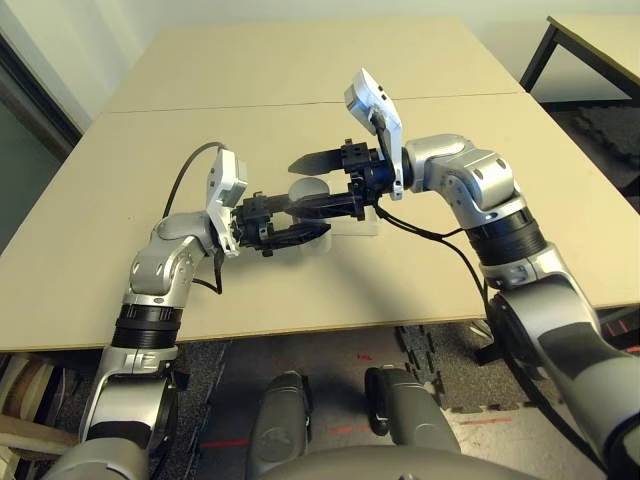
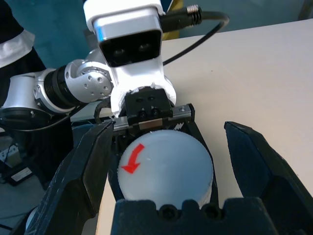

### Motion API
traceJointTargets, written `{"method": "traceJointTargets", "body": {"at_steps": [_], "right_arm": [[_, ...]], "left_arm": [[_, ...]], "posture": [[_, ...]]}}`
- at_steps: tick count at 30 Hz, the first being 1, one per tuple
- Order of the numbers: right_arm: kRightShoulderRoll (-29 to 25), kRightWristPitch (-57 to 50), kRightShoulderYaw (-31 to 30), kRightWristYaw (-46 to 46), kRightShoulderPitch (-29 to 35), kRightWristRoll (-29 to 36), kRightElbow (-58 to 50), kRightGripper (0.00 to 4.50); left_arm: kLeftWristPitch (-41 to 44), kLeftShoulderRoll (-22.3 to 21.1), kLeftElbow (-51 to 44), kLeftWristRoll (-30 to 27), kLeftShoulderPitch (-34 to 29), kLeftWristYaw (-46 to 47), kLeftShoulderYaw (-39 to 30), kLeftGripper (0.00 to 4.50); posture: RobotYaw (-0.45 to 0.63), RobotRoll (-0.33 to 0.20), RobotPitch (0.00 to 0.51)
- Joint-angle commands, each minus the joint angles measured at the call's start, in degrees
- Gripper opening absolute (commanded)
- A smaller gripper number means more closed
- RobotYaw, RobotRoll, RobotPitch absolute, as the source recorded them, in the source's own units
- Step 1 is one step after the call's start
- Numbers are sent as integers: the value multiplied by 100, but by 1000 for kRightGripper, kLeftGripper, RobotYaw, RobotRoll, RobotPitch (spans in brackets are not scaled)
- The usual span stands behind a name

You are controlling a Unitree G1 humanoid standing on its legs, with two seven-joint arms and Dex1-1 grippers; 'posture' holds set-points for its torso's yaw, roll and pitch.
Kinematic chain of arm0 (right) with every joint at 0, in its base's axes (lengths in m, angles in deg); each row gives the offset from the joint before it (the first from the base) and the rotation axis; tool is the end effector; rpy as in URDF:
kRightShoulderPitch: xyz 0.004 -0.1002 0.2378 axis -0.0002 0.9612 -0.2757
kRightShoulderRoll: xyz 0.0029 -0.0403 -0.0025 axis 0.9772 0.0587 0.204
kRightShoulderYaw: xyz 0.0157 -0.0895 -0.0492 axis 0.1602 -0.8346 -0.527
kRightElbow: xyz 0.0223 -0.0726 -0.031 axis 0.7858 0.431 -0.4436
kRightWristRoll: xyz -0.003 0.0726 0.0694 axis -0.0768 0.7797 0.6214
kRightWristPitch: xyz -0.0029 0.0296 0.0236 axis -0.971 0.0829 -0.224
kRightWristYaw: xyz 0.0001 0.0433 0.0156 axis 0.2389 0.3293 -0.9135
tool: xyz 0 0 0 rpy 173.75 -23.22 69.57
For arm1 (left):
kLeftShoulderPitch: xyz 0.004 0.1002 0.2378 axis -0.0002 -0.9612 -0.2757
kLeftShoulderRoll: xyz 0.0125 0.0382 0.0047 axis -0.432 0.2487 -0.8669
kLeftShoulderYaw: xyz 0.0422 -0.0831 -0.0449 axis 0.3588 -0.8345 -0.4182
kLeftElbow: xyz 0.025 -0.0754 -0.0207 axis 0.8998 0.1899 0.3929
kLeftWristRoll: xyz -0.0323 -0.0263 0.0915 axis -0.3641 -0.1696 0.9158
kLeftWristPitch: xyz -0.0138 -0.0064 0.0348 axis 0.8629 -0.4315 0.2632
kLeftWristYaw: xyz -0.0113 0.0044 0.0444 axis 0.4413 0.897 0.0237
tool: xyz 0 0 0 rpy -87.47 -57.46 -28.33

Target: Pour the medicine from the bottle into the box.

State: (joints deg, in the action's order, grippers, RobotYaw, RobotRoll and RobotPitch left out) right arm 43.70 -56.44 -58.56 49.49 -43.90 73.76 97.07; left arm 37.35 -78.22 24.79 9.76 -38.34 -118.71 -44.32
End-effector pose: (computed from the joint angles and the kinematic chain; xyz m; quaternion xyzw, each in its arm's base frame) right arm 0.3257 -0.0861 0.2198 -0.0473 0.0529 0.7242 0.6860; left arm 0.2788 0.2162 0.1496 0.0184 -0.0151 -0.6119 0.7906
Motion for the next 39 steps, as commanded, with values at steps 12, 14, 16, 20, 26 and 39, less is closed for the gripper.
{"method": "traceJointTargets", "body": {"at_steps": [12, 14, 16, 20, 26, 39], "right_arm": [[13, 129, -2, 338, 72, 149, -19, 2607], [18, 274, 35, 661, 93, 292, 41, 2607], [26, 371, 39, 970, 85, 407, 115, 2607], [98, 416, 42, 1621, -25, 636, 302, 2607], [318, 616, -17, 2330, -362, 594, 963, 2607], [292, 996, -384, 2383, -438, 556, 1035, 2607]], "left_arm": [[95, -198, -182, -177, -89, 22, 7, 2594], [142, -222, -214, -209, -64, -5, 20, 2594], [171, -233, -238, -231, -48, -20, 29, 2594], [286, -250, -364, -298, -28, -33, 54, 2594], [453, -253, -620, -442, -85, 69, 61, 2594], [478, -313, -759, -500, -187, 179, 17, 2593]], "posture": [[9, 0, 106], [13, 0, 107], [18, 0, 110], [31, 0, 111], [62, 0, 115], [60, 0, 115]]}}
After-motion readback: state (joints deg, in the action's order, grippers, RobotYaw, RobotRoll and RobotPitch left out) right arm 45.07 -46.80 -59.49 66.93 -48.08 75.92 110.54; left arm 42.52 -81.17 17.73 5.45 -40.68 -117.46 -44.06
